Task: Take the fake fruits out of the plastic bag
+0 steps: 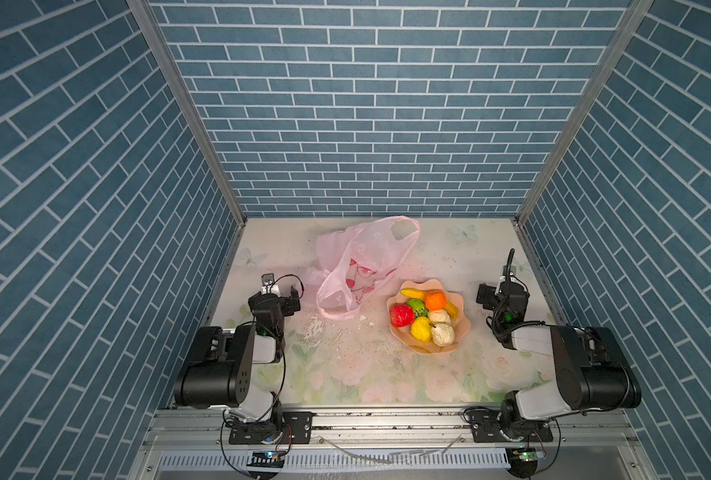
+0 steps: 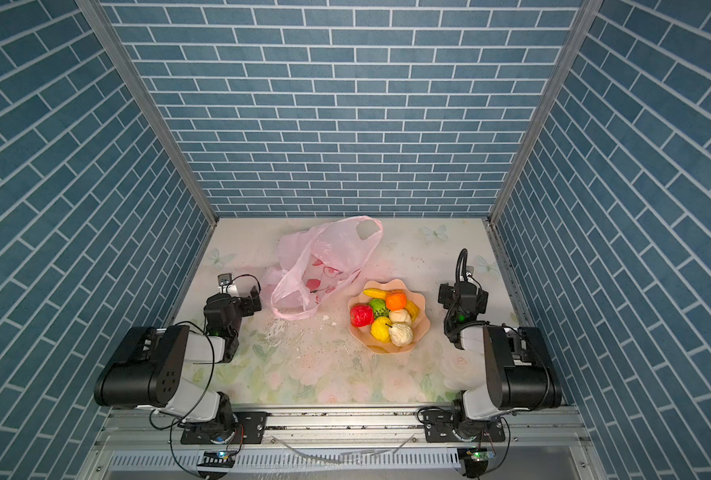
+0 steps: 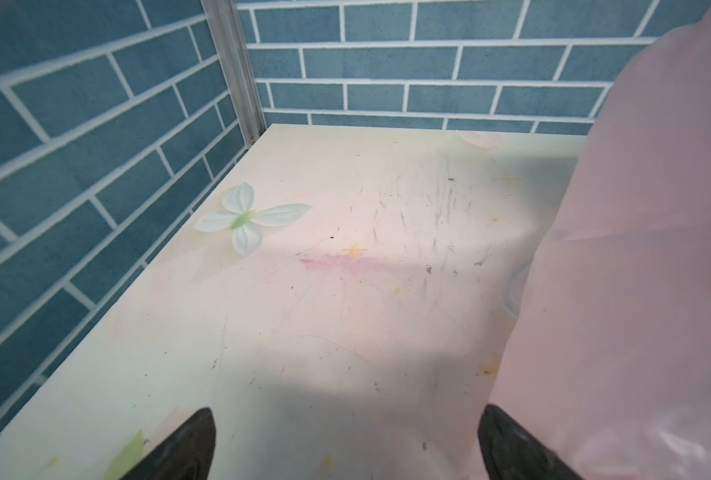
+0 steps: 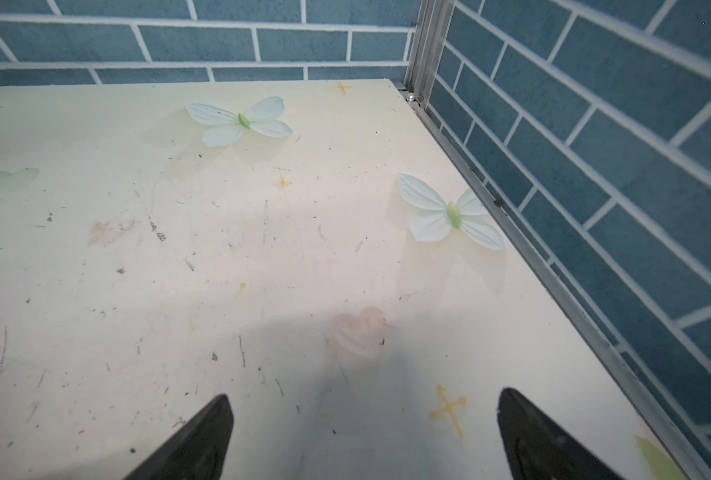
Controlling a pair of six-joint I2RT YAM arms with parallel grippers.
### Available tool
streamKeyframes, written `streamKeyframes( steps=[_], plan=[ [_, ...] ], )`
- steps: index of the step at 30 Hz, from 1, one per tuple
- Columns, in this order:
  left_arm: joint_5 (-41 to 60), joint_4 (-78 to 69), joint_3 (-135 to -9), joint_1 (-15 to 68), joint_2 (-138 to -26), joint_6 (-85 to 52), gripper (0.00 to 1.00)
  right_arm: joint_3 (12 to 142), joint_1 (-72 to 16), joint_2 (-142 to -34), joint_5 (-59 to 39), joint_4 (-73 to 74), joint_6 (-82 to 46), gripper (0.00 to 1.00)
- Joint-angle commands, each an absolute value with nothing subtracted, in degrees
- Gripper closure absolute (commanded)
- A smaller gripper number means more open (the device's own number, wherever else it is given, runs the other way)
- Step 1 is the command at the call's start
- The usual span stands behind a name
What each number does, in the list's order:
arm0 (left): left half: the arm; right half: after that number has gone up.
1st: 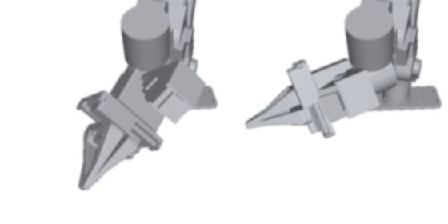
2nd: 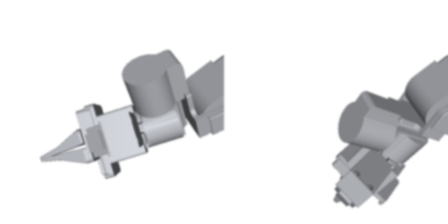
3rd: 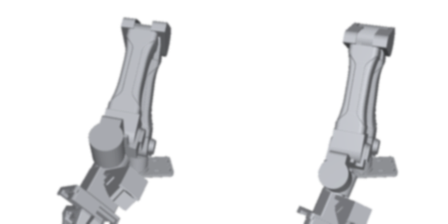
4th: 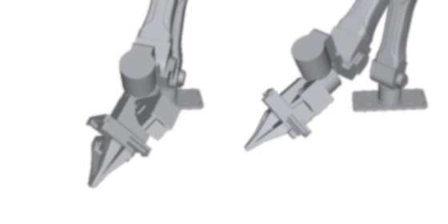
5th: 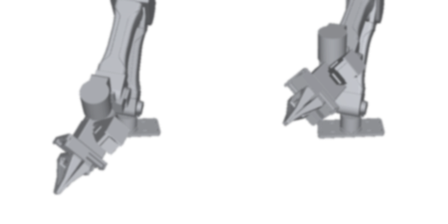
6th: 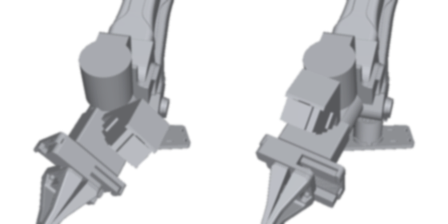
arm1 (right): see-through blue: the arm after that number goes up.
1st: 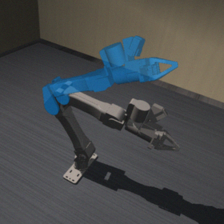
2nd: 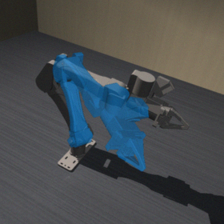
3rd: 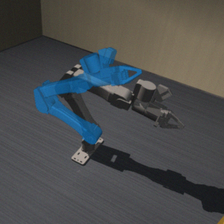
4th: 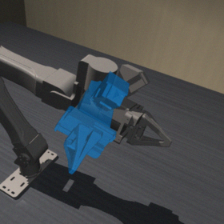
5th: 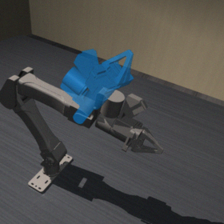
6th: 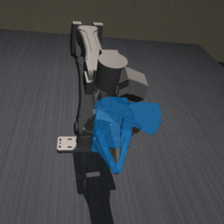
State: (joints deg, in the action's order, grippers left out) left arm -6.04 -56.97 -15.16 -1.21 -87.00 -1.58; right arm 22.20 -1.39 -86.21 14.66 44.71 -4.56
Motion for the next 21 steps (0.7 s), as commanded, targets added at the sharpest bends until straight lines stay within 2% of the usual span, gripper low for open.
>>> streamKeyframes(
  steps=[1,3,5,7,21],
  plan=[
    [-1.3,-56.7,-17.6,-1.2,-86.8,0.9,0.01,17.8,1.6,-87.9,7.9,58.0,-4.5,0.01],
    [1.4,-54.0,-19.6,-1.2,-87.4,2.0,0.01,16.8,3.0,-88.9,6.2,61.5,-5.6,0.01],
    [1.4,-50.0,-21.6,-0.9,-87.3,2.5,0.01,19.5,3.1,-88.1,7.3,54.6,-6.0,0.01],
    [-0.1,-49.6,-21.8,-0.1,-87.2,2.9,0.01,21.3,2.5,-87.9,8.5,51.1,-5.6,0.01],
    [-0.1,-49.9,-21.8,0.0,-87.4,2.9,0.01,21.9,2.2,-88.3,5.7,50.8,-4.0,0.01]
  ],
)
